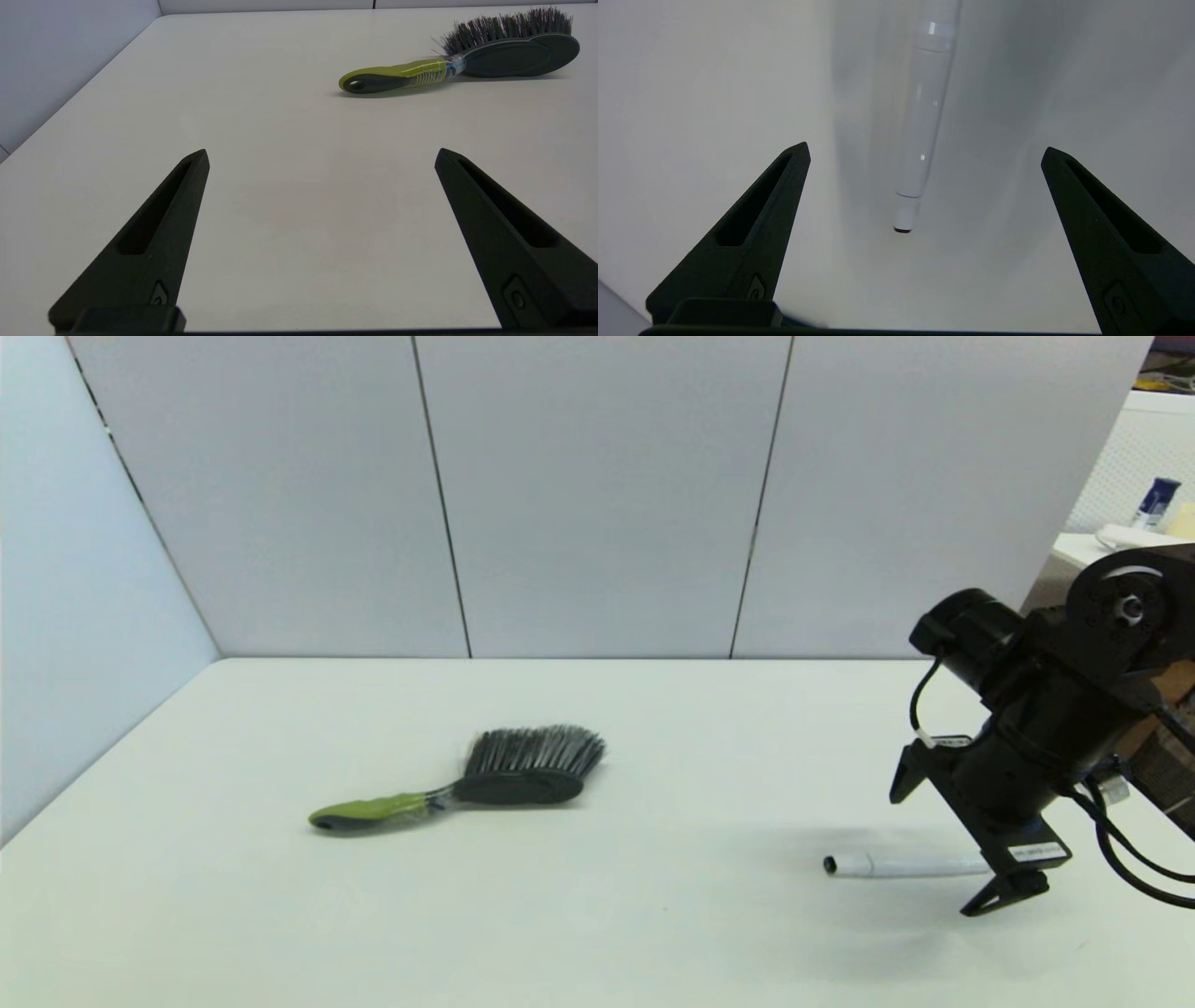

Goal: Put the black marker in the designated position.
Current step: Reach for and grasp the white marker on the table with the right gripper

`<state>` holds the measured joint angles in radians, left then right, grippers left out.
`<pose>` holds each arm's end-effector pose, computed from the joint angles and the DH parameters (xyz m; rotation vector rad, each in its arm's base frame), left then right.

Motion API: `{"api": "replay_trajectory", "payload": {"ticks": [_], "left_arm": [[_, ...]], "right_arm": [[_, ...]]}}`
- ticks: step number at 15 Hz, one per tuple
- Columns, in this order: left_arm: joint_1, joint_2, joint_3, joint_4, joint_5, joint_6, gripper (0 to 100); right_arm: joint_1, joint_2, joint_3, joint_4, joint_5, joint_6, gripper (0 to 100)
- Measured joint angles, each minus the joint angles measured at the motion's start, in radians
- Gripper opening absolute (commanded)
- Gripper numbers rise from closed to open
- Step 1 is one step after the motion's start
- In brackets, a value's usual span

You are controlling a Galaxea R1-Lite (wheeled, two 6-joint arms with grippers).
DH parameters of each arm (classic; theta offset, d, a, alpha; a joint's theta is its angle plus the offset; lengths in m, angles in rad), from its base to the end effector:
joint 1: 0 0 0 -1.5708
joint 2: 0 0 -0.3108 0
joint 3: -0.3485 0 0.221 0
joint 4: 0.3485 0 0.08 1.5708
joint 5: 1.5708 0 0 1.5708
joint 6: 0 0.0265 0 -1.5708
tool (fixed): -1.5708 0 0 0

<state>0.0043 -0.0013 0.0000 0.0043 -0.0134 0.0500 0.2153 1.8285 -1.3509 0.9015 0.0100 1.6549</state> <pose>0.0033 -0.0003 0.0750 0.0500 0.0028 -0.0092 0.3112 0.0683 0.1675 1.2229 1.1567 -0.9571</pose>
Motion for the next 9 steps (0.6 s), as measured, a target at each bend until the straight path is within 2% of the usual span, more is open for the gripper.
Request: {"api": "replay_trajectory", "payload": {"ticks": [3, 9], "left_arm": [[-0.001, 0.0, 0.0, 0.0, 0.0, 0.0, 100], [0.0, 0.0, 0.0, 0.0, 0.0, 0.0, 100]], "right_arm": [[-0.001, 0.003, 0.004, 0.039, 0.052, 0.005, 100], [-0.001, 0.013, 0.038, 0.036, 0.049, 0.008, 100]]}}
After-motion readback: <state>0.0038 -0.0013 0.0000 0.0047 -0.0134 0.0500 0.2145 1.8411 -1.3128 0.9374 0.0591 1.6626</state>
